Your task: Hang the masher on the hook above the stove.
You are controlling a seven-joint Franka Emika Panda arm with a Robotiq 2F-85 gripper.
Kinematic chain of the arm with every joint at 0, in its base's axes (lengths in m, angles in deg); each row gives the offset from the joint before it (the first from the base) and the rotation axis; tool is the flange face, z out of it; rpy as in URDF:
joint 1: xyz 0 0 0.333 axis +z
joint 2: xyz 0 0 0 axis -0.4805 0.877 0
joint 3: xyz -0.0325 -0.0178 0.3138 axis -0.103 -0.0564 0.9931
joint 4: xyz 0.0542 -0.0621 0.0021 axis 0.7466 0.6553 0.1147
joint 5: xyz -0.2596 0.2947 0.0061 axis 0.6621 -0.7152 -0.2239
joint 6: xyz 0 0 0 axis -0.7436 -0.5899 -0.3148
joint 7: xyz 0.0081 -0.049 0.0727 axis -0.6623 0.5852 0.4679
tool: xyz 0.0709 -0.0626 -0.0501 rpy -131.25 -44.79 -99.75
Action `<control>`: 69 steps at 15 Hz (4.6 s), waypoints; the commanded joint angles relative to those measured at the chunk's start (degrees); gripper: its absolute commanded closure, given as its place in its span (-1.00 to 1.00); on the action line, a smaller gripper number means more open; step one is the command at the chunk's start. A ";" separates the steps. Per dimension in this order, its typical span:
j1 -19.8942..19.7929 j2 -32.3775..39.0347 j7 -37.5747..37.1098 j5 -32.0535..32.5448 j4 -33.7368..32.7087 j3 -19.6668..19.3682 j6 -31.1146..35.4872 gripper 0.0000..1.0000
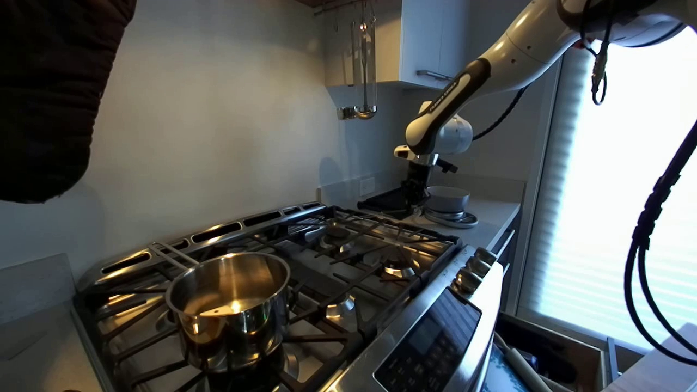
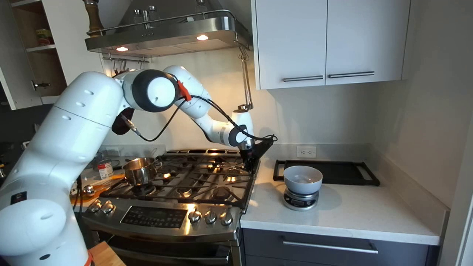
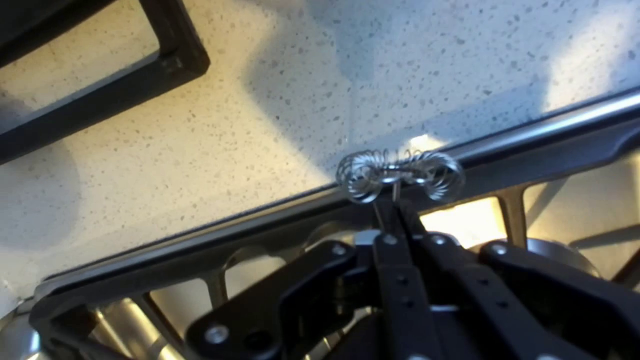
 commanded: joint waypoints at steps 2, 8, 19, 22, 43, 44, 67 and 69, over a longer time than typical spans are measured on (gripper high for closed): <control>-2.41 -9.12 2.44 -6.37 6.51 4.39 -6.09 0.98; 0.51 -17.79 0.29 -19.24 11.83 7.08 -14.02 0.98; 9.95 -19.75 -5.12 -39.85 10.41 11.01 -13.39 0.98; 11.49 -20.42 -4.09 -44.86 8.87 11.63 -12.59 0.98; 15.46 -21.54 16.24 -62.36 3.89 9.30 -22.87 0.98; 15.66 -20.86 17.13 -61.47 2.23 8.94 -23.80 0.98; 27.96 7.27 14.81 -58.70 -47.58 11.03 -19.66 0.98; 29.84 8.84 12.15 -58.22 -49.62 10.81 -16.71 0.98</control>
